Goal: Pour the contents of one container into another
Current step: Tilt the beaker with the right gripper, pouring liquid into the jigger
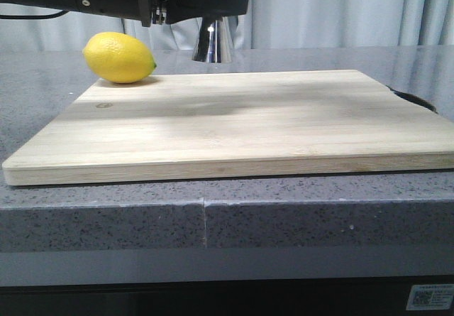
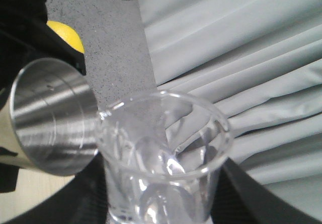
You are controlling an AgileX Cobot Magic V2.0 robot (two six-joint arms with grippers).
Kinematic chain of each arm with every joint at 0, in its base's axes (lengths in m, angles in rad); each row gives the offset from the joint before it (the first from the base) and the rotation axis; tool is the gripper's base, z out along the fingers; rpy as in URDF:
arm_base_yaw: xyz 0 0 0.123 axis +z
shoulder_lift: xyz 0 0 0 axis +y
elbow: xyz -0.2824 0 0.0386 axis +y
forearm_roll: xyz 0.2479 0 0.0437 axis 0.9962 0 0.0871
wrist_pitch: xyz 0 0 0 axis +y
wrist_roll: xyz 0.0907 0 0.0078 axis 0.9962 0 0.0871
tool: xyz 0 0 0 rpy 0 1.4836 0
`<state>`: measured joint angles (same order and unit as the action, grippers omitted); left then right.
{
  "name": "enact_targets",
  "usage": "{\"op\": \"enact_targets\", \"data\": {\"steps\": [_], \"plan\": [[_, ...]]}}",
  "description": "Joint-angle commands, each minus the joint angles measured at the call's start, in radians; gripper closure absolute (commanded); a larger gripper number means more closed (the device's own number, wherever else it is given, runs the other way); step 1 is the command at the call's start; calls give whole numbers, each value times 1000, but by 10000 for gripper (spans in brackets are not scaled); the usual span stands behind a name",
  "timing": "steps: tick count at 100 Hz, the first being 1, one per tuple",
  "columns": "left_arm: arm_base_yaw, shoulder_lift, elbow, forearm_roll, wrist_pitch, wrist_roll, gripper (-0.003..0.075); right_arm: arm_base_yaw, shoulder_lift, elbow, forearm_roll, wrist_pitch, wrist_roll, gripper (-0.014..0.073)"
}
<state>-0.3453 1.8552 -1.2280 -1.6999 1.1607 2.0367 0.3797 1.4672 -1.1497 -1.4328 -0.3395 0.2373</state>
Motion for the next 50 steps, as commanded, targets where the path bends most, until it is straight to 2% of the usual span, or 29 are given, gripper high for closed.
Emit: {"op": "enact_targets", "data": {"steps": [1, 50], "plan": [[-12, -47, -29, -72, 101, 0, 738, 0, -33, -47, 9, -13, 0, 378], [-12, -47, -29, -72, 101, 2, 738, 0, -33, -79, -49, -4, 0, 378]]}}
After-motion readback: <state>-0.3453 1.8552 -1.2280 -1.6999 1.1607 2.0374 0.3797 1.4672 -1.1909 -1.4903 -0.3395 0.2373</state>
